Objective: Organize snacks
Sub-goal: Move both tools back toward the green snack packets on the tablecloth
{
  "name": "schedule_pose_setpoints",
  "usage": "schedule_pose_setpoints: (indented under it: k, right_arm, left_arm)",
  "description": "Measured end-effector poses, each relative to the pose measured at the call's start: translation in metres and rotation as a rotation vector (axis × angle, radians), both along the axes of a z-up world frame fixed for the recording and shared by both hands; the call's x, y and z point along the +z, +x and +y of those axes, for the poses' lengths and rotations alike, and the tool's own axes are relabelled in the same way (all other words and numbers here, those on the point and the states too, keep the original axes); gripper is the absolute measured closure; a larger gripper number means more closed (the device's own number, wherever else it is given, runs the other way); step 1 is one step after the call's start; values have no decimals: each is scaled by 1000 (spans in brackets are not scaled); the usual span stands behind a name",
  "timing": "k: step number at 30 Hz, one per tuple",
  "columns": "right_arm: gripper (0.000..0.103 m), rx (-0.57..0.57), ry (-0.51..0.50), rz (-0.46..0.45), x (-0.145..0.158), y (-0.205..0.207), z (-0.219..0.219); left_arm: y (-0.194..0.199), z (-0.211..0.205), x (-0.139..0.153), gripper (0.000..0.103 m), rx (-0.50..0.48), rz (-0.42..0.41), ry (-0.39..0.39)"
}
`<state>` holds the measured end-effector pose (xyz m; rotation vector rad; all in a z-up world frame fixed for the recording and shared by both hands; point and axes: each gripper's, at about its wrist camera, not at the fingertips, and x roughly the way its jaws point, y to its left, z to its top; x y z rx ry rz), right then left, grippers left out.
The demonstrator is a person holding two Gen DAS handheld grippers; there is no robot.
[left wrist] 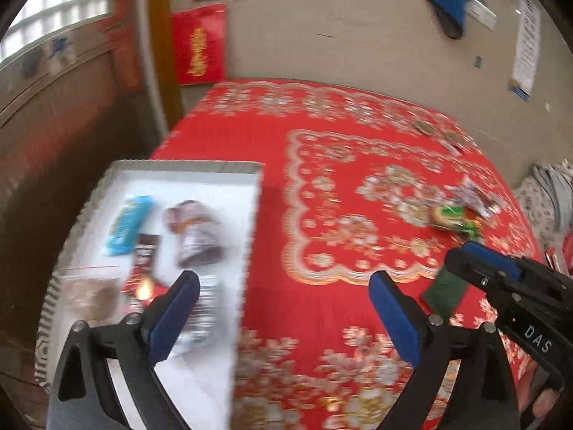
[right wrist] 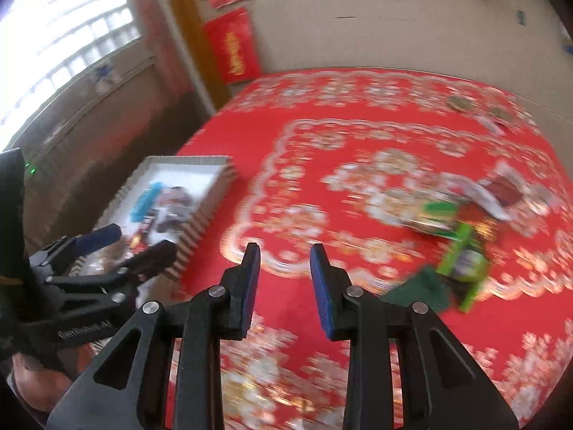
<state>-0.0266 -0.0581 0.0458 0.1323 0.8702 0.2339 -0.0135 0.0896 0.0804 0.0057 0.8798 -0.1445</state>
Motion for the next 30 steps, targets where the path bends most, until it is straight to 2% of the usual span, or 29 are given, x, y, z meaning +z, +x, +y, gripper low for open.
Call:
schedule_pose_setpoints:
  k: [4,11,17,21,23,30]
  right_arm:
    - [75,-85,-44,10,-2,-14,-45]
    - [75,-215,-28,43,-10,-34,-111]
    - [75,-259,-1,49,-15,-40,-134]
    - [75,-275,16,50,-16,-42,-143]
    - [75,-275,22,50,-17,-43,-144]
    - [75,-283,41,63,-22,-41,-152]
  left_arm:
    - [0,-30,-4,6,-75,20,-10]
    - [1,-85,-18,6,-202,70,-8]
    - [0,-131,-31,6,-327,100,29]
    - [0,-157,-41,6,-415,120,83]
    - [0,-166,-46,6,-441,126,108]
    - [5,-184,-61,6,-508,171,119]
